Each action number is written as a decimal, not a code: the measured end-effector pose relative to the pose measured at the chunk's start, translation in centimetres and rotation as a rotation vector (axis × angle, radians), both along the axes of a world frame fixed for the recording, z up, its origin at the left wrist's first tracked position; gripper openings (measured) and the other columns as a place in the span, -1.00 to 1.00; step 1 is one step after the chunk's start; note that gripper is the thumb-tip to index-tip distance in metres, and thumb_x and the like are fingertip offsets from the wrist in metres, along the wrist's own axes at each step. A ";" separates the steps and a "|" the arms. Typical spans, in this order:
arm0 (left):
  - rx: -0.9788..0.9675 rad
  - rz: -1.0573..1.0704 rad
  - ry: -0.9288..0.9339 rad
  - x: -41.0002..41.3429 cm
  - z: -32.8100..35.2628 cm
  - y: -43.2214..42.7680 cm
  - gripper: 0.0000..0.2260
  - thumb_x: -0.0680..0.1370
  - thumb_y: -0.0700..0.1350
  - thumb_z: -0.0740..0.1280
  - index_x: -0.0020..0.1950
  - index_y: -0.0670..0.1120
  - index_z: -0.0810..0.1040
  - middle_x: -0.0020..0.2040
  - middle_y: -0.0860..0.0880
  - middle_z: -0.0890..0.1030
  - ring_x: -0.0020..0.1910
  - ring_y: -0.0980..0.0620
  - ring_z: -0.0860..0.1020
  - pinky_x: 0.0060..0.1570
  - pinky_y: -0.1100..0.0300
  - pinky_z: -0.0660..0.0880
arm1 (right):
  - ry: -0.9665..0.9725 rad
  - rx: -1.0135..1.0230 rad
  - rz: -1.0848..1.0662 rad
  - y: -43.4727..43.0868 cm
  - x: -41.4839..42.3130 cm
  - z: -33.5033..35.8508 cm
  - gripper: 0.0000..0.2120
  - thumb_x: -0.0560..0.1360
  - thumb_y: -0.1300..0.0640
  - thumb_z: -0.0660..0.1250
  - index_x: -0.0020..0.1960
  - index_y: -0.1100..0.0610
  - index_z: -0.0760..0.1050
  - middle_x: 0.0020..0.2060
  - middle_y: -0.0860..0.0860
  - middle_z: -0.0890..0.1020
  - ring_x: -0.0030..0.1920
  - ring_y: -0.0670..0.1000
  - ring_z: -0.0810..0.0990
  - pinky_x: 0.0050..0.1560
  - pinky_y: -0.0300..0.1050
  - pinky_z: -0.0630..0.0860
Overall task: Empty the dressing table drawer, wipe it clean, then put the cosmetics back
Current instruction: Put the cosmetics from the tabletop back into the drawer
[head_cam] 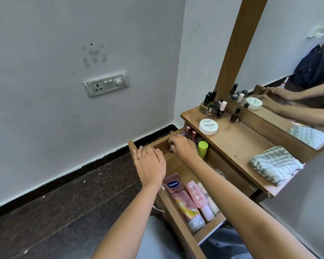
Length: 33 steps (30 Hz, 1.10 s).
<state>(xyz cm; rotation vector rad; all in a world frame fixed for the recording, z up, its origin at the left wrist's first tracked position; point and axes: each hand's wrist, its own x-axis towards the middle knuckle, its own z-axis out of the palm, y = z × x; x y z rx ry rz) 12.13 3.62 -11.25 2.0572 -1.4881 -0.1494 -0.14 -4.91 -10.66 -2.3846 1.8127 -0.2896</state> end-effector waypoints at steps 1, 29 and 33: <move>-0.003 0.000 -0.002 0.0 0.0 0.0 -0.51 0.62 0.00 -0.06 0.20 -0.15 0.59 0.22 -0.10 0.61 0.41 -0.06 0.38 0.52 -0.01 0.03 | 0.005 -0.006 -0.002 0.0 0.0 0.0 -0.73 0.53 0.20 0.22 0.19 0.08 0.52 0.16 0.09 0.55 0.07 0.18 0.57 -0.02 0.03 0.52; -0.016 -0.004 0.012 0.1 0.0 -0.1 -0.50 0.59 0.00 -0.07 0.16 -0.17 0.60 0.18 -0.13 0.63 0.40 -0.07 0.39 0.51 -0.04 0.07 | -0.428 0.105 -0.474 0.7 2.3 -5.3 -0.77 0.55 0.08 0.32 -0.08 0.26 0.57 -0.17 0.13 0.64 -0.11 0.13 0.62 -0.26 -0.12 0.41; -0.015 -0.002 0.013 0.0 0.0 -0.1 -0.51 0.59 0.00 -0.06 0.15 -0.18 0.61 0.17 -0.13 0.63 0.40 -0.07 0.39 0.51 -0.03 0.07 | -0.456 0.087 -0.486 0.5 2.5 -5.7 -0.82 0.53 0.13 0.31 -0.09 0.25 0.58 -0.15 0.15 0.65 -0.10 0.14 0.62 -0.23 -0.09 0.44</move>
